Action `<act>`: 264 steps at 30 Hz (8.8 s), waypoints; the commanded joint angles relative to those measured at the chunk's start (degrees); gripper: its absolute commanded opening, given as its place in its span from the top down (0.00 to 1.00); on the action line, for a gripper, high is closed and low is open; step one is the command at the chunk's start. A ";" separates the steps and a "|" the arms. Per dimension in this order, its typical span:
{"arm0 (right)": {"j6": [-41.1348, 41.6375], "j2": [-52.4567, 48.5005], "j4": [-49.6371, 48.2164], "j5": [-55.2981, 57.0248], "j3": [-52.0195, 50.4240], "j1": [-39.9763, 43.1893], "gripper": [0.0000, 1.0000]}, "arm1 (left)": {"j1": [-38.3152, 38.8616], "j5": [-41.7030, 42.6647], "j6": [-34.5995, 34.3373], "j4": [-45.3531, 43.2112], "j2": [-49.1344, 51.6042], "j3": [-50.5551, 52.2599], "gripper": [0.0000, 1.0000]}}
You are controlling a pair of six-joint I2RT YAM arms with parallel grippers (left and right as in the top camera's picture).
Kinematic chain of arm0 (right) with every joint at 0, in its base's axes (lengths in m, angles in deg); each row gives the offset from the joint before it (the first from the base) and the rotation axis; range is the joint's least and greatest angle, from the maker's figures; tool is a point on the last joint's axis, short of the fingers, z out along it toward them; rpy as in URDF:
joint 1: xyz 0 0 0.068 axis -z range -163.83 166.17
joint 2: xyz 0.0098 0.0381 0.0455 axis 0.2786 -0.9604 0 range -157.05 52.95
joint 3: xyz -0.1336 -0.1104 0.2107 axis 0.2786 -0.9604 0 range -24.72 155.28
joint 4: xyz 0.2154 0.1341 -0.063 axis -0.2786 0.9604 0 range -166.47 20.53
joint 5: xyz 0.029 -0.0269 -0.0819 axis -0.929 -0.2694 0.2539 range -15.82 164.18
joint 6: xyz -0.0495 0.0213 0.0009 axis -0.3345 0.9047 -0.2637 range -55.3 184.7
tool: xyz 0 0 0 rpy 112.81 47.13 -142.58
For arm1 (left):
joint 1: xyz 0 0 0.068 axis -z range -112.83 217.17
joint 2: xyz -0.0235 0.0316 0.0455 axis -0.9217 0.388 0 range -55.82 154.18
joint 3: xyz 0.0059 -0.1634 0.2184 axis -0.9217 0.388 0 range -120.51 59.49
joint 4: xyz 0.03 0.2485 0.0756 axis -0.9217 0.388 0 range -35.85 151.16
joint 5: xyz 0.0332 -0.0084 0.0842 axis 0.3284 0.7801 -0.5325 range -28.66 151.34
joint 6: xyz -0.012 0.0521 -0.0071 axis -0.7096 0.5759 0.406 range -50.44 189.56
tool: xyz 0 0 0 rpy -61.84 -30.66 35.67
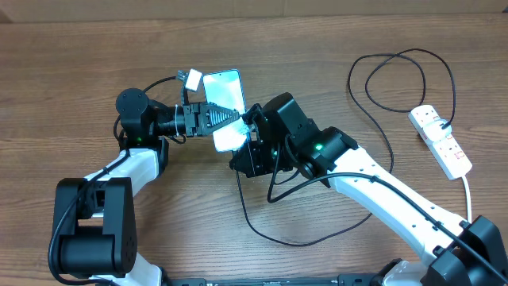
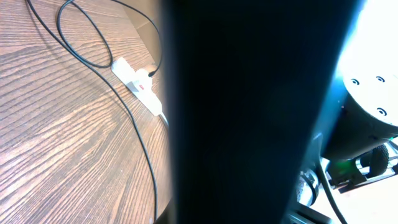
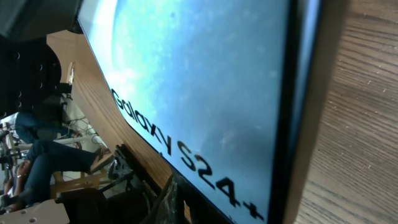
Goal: Plug charger to phone and switch on socket
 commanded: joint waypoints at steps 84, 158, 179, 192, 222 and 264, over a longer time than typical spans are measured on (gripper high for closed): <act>0.20 28.44 28.11 32.06 3.58 0.66 0.00 | 14.12 -26.97 54.40 66.73 16.39 -10.93 0.93; 1.77 21.16 30.14 34.86 3.54 0.66 0.00 | 13.86 -74.71 54.60 85.92 19.37 -10.97 0.12; 26.01 20.92 30.38 45.46 3.54 0.66 0.00 | 13.84 -79.78 48.92 93.83 19.37 -11.10 0.00; 34.03 21.20 29.51 53.27 3.54 1.14 0.29 | 13.81 -92.87 47.32 112.74 12.11 -36.70 0.00; 40.17 7.19 32.06 71.47 3.48 49.51 0.63 | 14.82 -101.70 45.42 138.94 -47.34 -43.65 0.00; -6.78 -14.95 -6.16 43.95 0.33 66.69 0.96 | 9.64 -101.70 45.42 140.15 -61.42 -43.36 0.00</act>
